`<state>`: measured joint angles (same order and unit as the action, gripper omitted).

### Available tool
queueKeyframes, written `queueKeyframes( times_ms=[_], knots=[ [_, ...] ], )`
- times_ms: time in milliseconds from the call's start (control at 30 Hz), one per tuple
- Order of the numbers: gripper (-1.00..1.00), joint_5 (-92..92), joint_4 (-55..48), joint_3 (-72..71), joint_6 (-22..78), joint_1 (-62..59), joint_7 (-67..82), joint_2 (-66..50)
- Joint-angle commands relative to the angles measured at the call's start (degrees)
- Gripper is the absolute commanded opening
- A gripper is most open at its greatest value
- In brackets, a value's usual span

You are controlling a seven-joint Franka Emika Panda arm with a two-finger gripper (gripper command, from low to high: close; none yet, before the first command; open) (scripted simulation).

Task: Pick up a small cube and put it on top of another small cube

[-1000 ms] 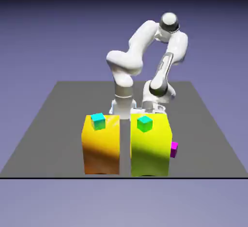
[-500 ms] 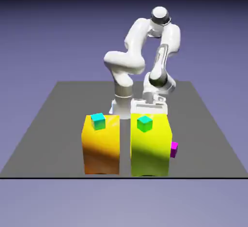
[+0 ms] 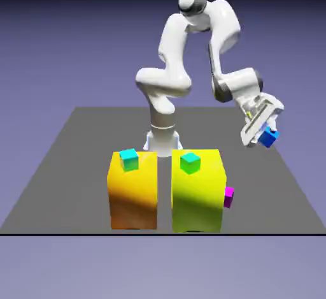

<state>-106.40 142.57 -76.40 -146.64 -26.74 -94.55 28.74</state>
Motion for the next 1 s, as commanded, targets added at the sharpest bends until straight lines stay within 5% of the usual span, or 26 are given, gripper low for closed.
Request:
queueKeyframes(
  times_ms=[0, 967],
  knots=[
    [-1.0, 2.4, -1.3, 1.8, 1.8, 0.4, 0.7, -1.1],
    [-1.0, 74.7, -37.4, 54.7, 52.2, 10.6, 22.7, -33.8]
  ],
)
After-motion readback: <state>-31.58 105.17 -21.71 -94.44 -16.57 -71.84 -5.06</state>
